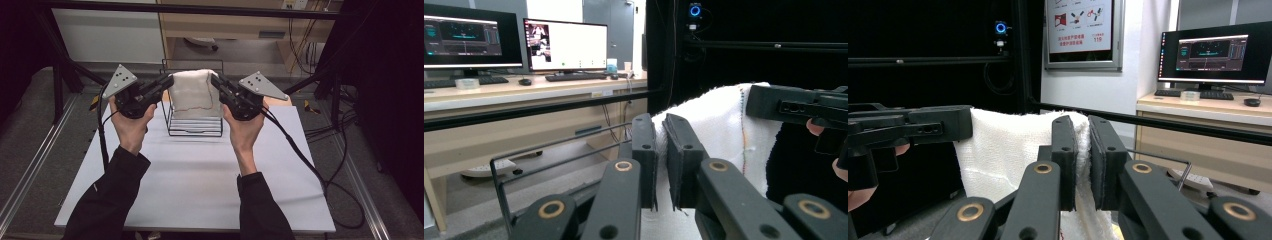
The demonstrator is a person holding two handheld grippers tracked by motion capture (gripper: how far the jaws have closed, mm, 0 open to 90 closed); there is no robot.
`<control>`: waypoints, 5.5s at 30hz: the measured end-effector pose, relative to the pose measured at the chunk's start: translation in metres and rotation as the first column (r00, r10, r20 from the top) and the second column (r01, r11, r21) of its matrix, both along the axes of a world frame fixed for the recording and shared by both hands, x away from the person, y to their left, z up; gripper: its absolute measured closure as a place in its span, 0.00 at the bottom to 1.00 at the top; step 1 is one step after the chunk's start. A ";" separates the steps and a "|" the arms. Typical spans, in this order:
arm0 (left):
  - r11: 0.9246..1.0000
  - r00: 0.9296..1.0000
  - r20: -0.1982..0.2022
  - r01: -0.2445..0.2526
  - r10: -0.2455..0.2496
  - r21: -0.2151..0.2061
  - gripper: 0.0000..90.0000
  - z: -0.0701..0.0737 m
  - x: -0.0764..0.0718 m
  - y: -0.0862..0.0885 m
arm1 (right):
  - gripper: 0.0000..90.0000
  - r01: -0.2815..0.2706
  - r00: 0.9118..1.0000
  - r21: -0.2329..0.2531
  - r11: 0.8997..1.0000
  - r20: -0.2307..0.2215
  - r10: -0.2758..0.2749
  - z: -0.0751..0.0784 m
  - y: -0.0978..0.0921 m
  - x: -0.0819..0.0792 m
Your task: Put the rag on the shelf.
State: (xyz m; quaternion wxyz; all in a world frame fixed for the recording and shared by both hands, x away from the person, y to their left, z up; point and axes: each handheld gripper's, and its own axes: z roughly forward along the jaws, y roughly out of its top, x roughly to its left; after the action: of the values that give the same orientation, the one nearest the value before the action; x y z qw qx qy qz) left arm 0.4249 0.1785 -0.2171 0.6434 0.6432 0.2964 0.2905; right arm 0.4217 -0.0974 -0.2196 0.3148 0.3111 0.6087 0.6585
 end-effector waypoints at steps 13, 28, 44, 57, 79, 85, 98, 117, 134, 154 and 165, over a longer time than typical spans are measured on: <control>0.999 0.999 0.017 -0.032 0.032 -0.008 0.93 0.018 0.015 0.004 | 0.92 0.011 1.000 0.009 1.000 0.010 -0.011 0.017 0.007 0.015; 0.999 0.998 0.048 -0.040 0.042 -0.029 0.93 0.039 0.027 0.008 | 0.92 0.020 0.999 0.027 0.999 0.032 -0.021 0.035 0.015 0.028; 0.998 0.996 0.055 -0.064 0.065 -0.025 0.93 0.062 0.043 0.006 | 0.92 0.035 0.998 0.027 0.999 0.046 -0.037 0.058 0.018 0.045; 0.996 0.995 0.054 -0.082 0.083 -0.020 0.93 0.068 0.061 0.005 | 0.92 0.039 0.998 0.031 0.999 0.040 -0.040 0.062 0.019 0.064; 0.995 0.995 0.021 -0.097 0.097 -0.005 0.93 0.052 0.097 0.007 | 0.92 0.046 0.999 -0.004 0.999 -0.006 -0.046 0.053 0.023 0.100; 0.995 0.995 0.004 -0.104 0.104 0.013 0.93 0.042 0.099 0.010 | 0.92 0.042 0.999 -0.015 0.999 -0.027 -0.042 0.044 0.026 0.103; 0.995 0.997 -0.008 -0.082 0.083 0.051 0.93 0.025 0.093 0.012 | 0.92 0.031 0.997 -0.038 0.999 -0.065 -0.033 0.023 0.025 0.098; 0.996 0.999 -0.026 -0.038 0.040 0.079 0.93 0.006 0.078 0.010 | 0.92 0.030 0.995 -0.048 0.998 -0.090 -0.034 0.005 0.019 0.083; 0.996 0.999 -0.032 -0.033 0.035 0.085 0.93 0.000 0.074 0.009 | 0.92 0.025 0.995 -0.069 0.997 -0.093 -0.032 0.000 0.018 0.076; 0.995 0.997 -0.073 0.012 -0.004 0.102 0.92 -0.014 0.056 0.009 | 0.91 -0.027 0.994 -0.098 0.995 -0.105 0.017 -0.014 0.009 0.059; 0.991 0.995 -0.101 0.027 -0.014 0.131 0.91 -0.029 0.047 0.008 | 0.91 -0.049 0.993 -0.155 0.987 -0.111 0.032 -0.026 0.010 0.047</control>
State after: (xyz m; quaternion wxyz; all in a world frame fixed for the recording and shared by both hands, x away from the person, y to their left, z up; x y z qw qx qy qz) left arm 0.4715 0.1865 -0.2465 0.5867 0.7012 0.3019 0.2703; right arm 0.4684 -0.0879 -0.2457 0.2912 0.3080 0.6811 0.5970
